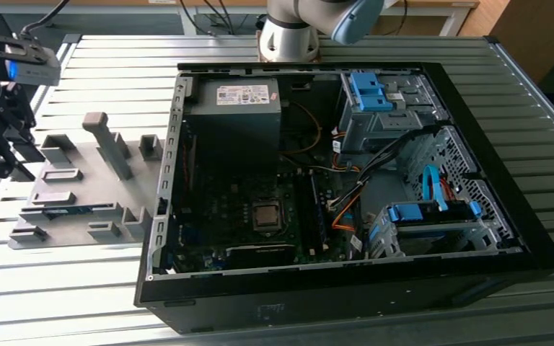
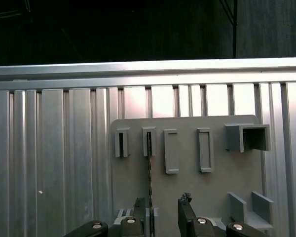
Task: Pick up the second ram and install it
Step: 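Pick up the second ram and move it above second insertion slot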
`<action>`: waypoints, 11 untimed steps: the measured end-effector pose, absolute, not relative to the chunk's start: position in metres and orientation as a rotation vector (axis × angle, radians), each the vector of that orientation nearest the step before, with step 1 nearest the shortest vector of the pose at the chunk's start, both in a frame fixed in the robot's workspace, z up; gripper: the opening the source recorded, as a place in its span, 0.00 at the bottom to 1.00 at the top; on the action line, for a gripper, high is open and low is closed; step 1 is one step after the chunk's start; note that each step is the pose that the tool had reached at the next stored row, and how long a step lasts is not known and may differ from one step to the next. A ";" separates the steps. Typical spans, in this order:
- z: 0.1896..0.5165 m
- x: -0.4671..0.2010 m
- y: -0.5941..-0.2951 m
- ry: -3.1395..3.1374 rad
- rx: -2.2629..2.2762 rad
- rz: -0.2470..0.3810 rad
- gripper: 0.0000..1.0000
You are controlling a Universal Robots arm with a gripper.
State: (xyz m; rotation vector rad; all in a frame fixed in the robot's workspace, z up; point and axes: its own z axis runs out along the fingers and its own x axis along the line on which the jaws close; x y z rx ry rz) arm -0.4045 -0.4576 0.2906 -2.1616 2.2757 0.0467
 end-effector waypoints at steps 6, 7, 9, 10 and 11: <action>0.280 -0.405 -0.463 2.276 -2.161 0.047 0.40; 0.278 -0.405 -0.463 2.276 -2.161 0.047 0.40; 0.274 -0.405 -0.463 2.276 -2.161 0.047 0.40; 0.272 -0.405 -0.464 2.276 -2.161 0.047 0.40; 0.271 -0.405 -0.464 2.276 -2.161 0.047 0.40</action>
